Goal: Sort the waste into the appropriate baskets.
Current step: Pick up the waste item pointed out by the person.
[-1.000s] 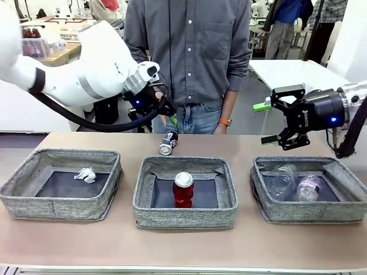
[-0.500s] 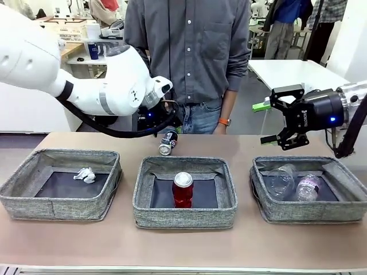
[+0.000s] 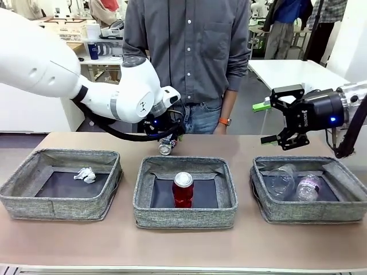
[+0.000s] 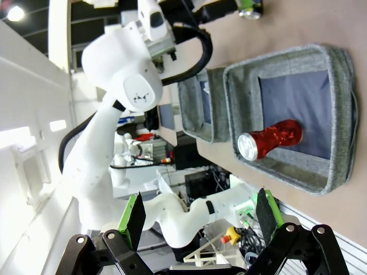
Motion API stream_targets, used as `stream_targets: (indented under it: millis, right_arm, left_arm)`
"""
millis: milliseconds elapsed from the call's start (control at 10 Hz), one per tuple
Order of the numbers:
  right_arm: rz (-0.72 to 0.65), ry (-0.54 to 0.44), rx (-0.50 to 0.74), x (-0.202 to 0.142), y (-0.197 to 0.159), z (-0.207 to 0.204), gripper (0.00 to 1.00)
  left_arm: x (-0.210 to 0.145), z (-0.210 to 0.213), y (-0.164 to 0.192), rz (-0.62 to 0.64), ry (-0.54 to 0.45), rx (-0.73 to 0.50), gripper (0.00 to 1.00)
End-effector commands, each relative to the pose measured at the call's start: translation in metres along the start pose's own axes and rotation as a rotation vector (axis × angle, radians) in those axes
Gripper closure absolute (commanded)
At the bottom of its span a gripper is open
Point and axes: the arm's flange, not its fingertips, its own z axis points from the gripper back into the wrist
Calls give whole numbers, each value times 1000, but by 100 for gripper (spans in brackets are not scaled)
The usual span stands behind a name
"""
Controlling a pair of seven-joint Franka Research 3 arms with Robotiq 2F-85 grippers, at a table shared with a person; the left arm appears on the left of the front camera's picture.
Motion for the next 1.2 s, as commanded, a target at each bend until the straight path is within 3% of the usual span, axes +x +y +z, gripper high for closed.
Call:
stream_targets:
  millis: [0,300,900,1000,1100]
  right_arm:
    - [-16,8,-10,0,3,2,0]
    - [-16,8,-10,0,3,2,0]
    - [-16,8,-10,0,3,2,0]
    - [-16,8,-10,0,3,2,0]
    - [-16,8,-10,0,3,2,0]
  left_arm:
    - [15,-13,4,2,-16,75,0]
    - [22,-25,12,48,-45,121,0]
    - [24,-45,18,67,38,131,0]
    - [24,-47,18,57,43,150,42]
    - [23,-47,18,50,37,153,58]
